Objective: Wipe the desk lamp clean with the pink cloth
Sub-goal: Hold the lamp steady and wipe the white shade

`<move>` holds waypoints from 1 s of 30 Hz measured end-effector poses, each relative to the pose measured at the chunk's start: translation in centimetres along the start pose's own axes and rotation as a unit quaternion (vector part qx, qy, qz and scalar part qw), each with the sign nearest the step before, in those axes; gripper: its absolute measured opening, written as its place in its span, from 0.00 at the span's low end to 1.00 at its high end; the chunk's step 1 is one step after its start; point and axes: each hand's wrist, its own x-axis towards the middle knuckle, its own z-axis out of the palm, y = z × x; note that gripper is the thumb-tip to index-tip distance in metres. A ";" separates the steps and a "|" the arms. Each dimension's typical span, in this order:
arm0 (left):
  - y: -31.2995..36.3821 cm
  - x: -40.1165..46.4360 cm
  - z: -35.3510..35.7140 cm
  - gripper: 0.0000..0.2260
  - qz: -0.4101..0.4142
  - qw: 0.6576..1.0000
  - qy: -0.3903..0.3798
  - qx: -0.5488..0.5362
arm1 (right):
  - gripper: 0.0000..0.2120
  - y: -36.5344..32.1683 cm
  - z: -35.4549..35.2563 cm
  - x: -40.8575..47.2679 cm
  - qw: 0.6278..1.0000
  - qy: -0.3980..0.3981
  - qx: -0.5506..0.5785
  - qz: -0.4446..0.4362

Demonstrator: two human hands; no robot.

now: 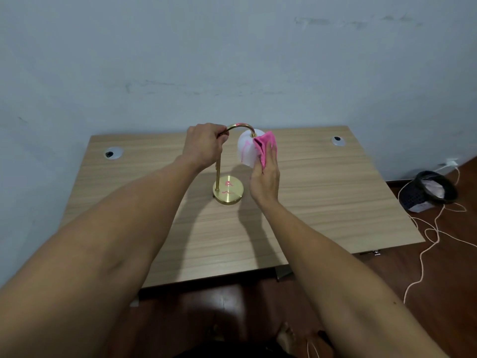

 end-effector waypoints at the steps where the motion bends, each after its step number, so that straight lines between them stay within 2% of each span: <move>1: 0.0 0.0 0.0 0.09 0.001 1.000 0.001 0.002 | 0.27 -0.4 -0.1 0.6 1.000 -0.015 -0.015 -0.002; 5: 0.2 0.0 0.1 0.08 0.001 1.000 0.009 0.000 | 0.33 0.9 -1.1 0.2 0.983 -0.090 -0.122 -0.108; 8: 0.2 0.0 0.3 0.08 -0.003 1.000 0.011 -0.001 | 0.32 2.2 -2.4 -2.0 0.972 -0.112 -0.137 -0.151; 13: 0.3 0.2 0.0 0.07 -0.007 1.000 -0.006 0.000 | 0.34 0.1 -1.9 -0.4 0.992 -0.061 -0.090 -0.066; 19: 0.3 0.3 0.1 0.07 -0.004 1.000 -0.007 -0.003 | 0.28 1.7 -2.7 -0.9 0.964 -0.127 -0.162 -0.170; 20: 0.3 0.3 0.1 0.07 -0.006 1.000 -0.006 -0.006 | 0.31 1.9 -3.3 -1.7 0.964 -0.129 -0.156 -0.174; 24: 0.1 0.3 0.5 0.06 -0.019 1.000 -0.002 -0.019 | 0.32 1.7 -2.9 -1.3 0.990 -0.074 -0.085 -0.089; 26: -0.1 0.4 0.6 0.06 -0.023 0.999 -0.002 -0.023 | 0.37 0.9 -2.0 0.4 0.996 -0.054 -0.055 -0.040; 27: -0.1 0.3 0.6 0.06 -0.024 0.999 -0.004 -0.025 | 0.36 0.7 -1.6 1.2 0.996 -0.058 -0.060 -0.040; 30: -0.2 0.5 0.5 0.06 -0.017 1.000 -0.009 -0.022 | 0.33 1.0 -1.6 1.2 0.979 -0.097 -0.136 -0.120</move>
